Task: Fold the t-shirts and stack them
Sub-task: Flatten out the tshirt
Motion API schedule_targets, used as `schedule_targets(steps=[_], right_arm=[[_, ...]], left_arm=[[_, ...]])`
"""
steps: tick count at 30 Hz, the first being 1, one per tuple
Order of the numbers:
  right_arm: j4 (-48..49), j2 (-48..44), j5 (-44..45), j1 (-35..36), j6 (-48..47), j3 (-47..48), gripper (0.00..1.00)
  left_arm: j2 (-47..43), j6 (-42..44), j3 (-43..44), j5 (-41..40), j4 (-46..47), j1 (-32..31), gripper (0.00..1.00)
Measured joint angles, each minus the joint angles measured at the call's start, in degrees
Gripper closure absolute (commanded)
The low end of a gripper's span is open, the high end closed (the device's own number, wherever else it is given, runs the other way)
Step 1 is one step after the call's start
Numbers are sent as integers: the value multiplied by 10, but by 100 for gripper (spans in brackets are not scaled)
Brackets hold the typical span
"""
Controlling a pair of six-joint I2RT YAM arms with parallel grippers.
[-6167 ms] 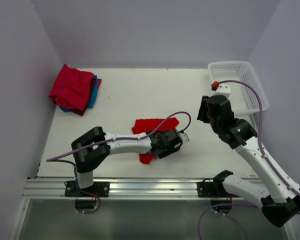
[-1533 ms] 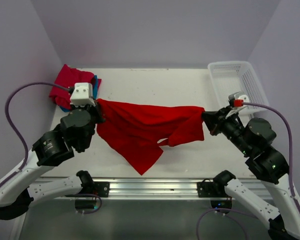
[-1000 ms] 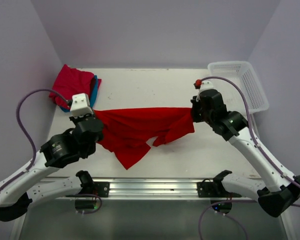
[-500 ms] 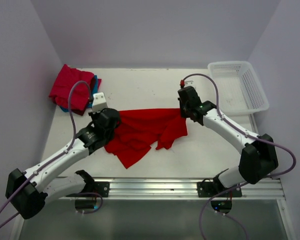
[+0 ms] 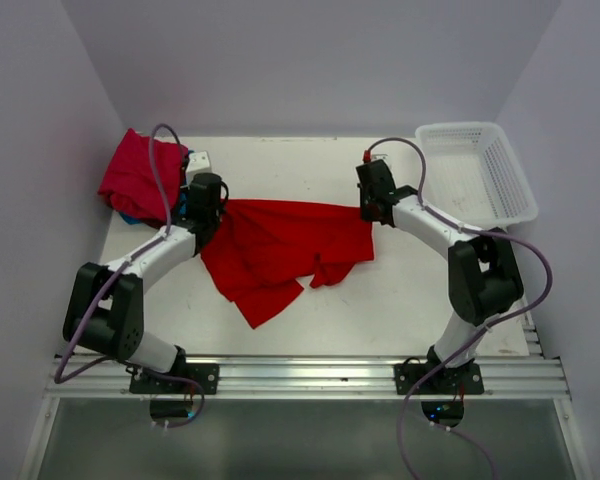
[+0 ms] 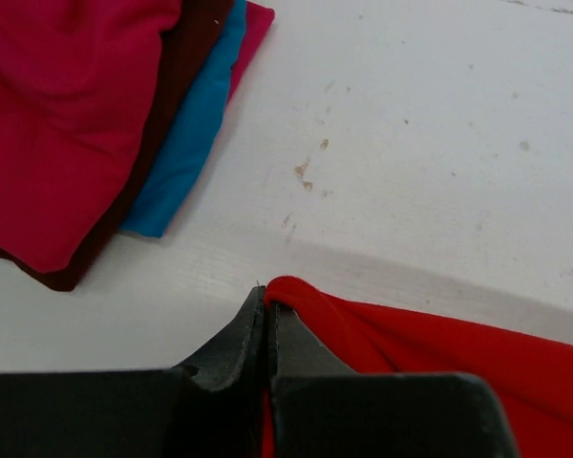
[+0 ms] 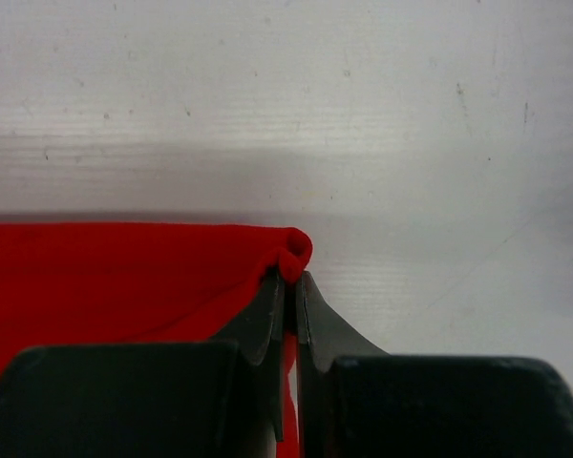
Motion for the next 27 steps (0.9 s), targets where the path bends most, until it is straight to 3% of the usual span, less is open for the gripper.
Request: schedule_targets(steps=[1,2,3,6,8,9,11,17,21,27], right_arm=[[5,11,0,-2,0,11,100],[7,19,0,-3,-1,20,95],[10,26,0,-3,-1,28,79],[13,35,3,-3,2,44,21],[13,33,5,-5,-5,44,14],[13,31,5,-6,-5,43,8],[17,18,3,-6,-5,31,7],[22,-72,0,-6,-5,-28,8],[28,-102,-10,-6,-2,-48,13],[28,-104,-29,-6,3,-68,16]], left_arm=[[13,-1,9,10,6,17,95],[22,-3,14,14,8,30,83],[30,-6,18,16,8,45,68],[38,-20,21,18,4,78,52],[27,-20,12,28,15,86,35],[15,-15,3,34,20,82,34],[-16,-3,-10,49,23,55,34],[-78,30,-12,118,23,-119,35],[-86,30,-14,143,-21,-141,60],[-49,25,-13,111,-128,-158,62]])
